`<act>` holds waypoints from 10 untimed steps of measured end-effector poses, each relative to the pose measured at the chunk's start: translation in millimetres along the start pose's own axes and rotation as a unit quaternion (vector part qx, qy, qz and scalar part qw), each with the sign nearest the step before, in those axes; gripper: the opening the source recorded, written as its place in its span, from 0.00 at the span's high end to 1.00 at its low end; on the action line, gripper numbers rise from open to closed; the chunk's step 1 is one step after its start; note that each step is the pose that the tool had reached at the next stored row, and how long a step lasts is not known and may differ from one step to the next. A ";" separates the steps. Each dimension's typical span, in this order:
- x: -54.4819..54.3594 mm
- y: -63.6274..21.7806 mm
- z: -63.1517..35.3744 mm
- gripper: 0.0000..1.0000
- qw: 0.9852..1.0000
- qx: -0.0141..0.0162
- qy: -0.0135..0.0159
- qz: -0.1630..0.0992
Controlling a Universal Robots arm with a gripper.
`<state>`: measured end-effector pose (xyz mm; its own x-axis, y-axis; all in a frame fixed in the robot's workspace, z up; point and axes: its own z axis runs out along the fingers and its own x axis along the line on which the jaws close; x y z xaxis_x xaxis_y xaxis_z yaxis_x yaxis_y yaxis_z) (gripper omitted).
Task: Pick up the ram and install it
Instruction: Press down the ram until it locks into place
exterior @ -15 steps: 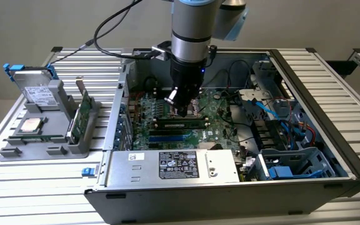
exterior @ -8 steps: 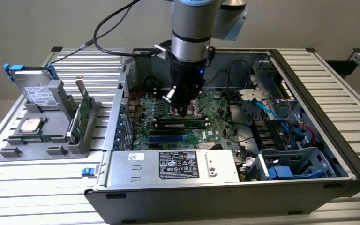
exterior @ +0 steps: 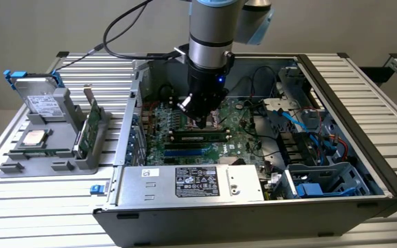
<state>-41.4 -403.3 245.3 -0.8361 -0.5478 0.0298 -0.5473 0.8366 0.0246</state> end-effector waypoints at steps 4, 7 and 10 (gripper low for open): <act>0.0 0.0 0.0 0.90 0.999 -0.001 -0.001 0.032; 0.0 0.0 0.0 0.90 0.998 -0.002 -0.001 0.057; 0.0 0.0 0.0 0.90 0.997 -0.002 -0.002 0.081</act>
<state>-41.4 -403.3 245.3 -0.9140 -0.4047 0.0298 -0.4041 0.9144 0.0246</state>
